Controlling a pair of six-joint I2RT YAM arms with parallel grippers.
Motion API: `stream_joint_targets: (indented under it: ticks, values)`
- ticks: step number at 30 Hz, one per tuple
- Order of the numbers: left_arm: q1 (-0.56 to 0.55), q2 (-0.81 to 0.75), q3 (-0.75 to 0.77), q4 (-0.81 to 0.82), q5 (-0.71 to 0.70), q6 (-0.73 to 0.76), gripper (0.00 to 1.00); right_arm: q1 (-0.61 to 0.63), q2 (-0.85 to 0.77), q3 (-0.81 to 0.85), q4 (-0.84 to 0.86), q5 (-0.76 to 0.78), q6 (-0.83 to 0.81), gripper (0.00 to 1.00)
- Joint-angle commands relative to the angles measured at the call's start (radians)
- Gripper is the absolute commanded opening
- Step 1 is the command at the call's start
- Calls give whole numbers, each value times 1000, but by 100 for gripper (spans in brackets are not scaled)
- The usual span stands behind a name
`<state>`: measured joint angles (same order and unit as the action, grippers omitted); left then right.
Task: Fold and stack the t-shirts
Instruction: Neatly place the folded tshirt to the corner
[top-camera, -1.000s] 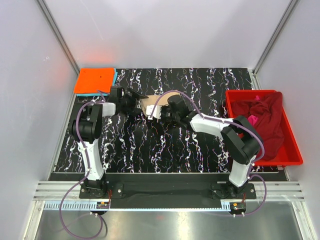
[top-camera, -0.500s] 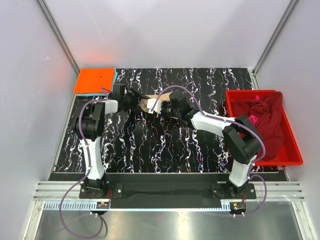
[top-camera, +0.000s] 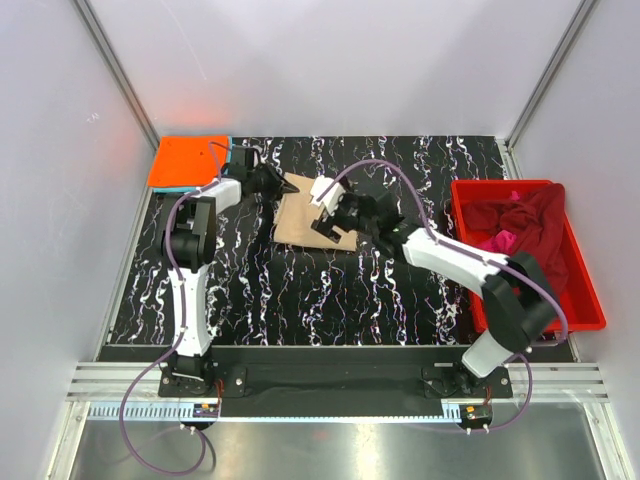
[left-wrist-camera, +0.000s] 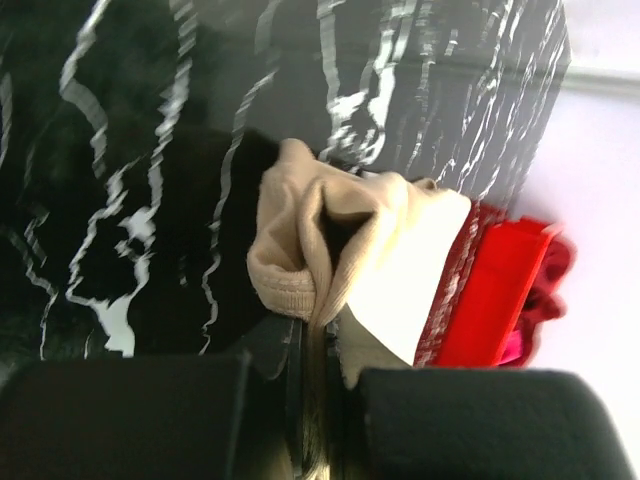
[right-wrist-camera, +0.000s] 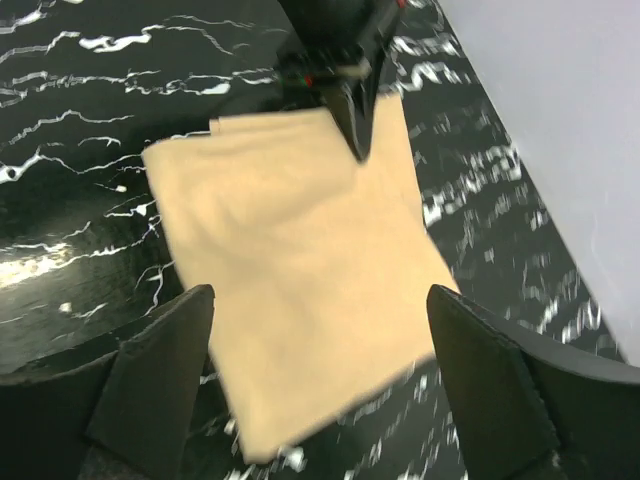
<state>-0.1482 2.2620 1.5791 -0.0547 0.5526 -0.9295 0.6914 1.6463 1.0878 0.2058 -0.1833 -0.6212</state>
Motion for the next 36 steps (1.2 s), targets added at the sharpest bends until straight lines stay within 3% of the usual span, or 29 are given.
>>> stream_joint_targets:
  ticks: [1,7,11,17,26,31,36]
  values:
    - [9,-44,74,-62,7,204,0,-15,-118,7,-168,128,184,96]
    - [18,-102,136,-210,-40,429,0,-21,-230,-15,-422,196,340,96]
    - [25,-134,244,-388,-195,605,0,-21,-312,-100,-413,137,463,100]
    - [42,-186,353,-488,-384,797,0,-21,-384,-163,-419,116,528,100]
    - [70,-153,590,-565,-584,965,0,-21,-437,-226,-416,148,508,100]
    - [72,-174,647,-542,-667,1037,0,-21,-431,-232,-388,134,528,100]
    - [76,-197,654,-522,-660,1081,0,-23,-408,-210,-376,127,520,100]
